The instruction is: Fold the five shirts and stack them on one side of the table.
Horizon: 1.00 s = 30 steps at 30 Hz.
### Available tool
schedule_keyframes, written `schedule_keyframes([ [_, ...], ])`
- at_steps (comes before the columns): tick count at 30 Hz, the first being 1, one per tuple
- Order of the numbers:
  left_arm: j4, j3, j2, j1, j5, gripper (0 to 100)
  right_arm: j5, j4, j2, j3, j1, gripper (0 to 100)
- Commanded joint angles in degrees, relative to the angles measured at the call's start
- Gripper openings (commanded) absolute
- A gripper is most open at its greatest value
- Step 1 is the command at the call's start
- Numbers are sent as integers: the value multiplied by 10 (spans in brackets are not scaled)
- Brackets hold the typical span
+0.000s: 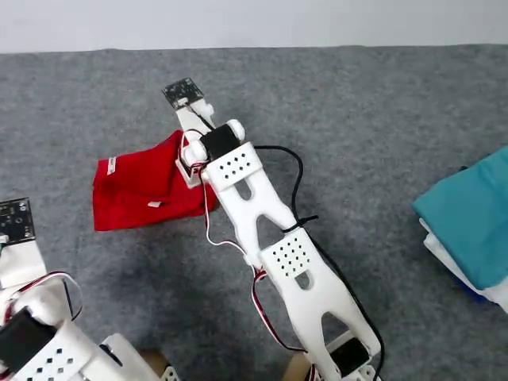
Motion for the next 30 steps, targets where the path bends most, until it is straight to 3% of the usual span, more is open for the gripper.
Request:
schedule_keyframes([
  [1,-11,-2,-4,-1,-2,5,-15,22,-44,-25,-8,242],
  [15,-11,-2,-5,-1,-2,5,-33,22,55,3,-28,233],
  [21,-11,-2,-5,-2,-2,5,14,21,62,4,-28,14],
  [30,-11,-2,-7,-1,-2,5,38,44,57,1,22,10],
])
